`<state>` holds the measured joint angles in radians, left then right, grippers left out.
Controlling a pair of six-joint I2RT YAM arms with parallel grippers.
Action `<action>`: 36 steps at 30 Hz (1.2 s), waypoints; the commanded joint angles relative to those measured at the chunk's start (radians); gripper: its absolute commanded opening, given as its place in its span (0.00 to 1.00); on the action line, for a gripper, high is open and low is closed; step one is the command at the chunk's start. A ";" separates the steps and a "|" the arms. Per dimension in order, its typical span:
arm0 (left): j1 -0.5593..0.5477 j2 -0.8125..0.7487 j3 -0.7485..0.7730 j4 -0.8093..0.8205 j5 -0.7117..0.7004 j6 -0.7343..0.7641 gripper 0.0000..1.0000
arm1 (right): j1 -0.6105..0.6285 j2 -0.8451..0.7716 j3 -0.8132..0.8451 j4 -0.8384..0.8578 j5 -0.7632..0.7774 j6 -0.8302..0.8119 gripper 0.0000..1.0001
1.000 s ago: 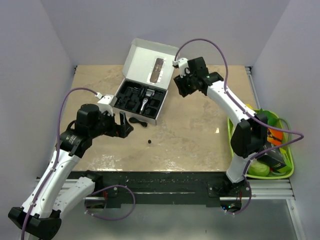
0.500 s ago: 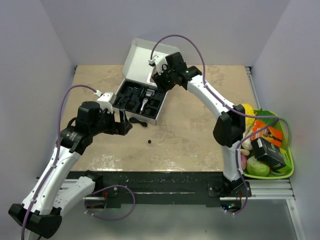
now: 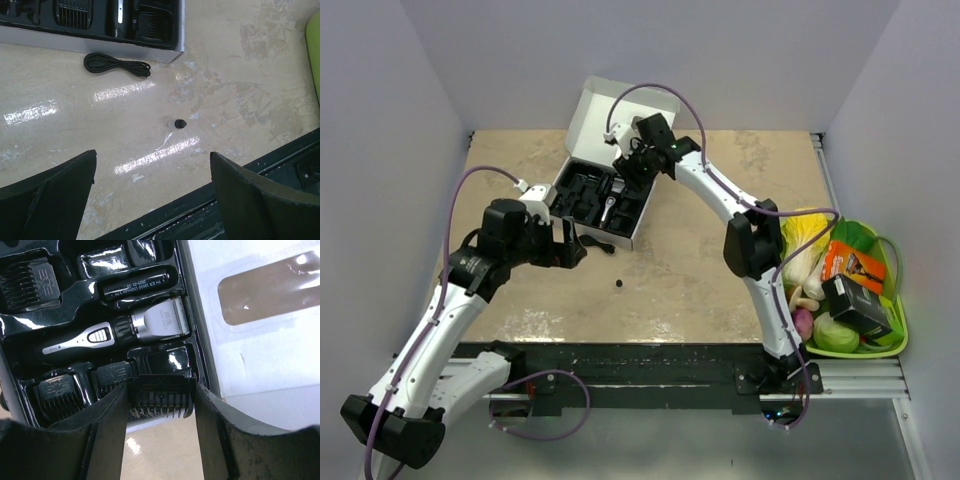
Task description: Sort the hair-cutting tools
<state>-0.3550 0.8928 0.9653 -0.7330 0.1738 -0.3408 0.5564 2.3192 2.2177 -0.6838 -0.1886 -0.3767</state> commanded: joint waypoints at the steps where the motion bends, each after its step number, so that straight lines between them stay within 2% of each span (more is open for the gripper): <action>1: -0.004 0.005 0.038 0.024 -0.005 -0.004 1.00 | 0.005 0.020 0.060 0.038 -0.049 -0.050 0.45; 17: -0.004 0.041 0.027 0.018 -0.022 0.010 1.00 | 0.004 0.117 0.077 0.033 -0.068 -0.197 0.47; 28: -0.004 0.067 0.020 0.035 -0.016 0.010 1.00 | -0.024 0.128 0.073 0.035 -0.057 -0.218 0.49; 36: -0.004 0.080 0.016 0.043 -0.010 0.006 1.00 | -0.038 0.138 0.085 0.027 -0.081 -0.223 0.53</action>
<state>-0.3550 0.9695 0.9653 -0.7197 0.1596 -0.3393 0.5247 2.4443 2.2631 -0.6563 -0.2359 -0.5777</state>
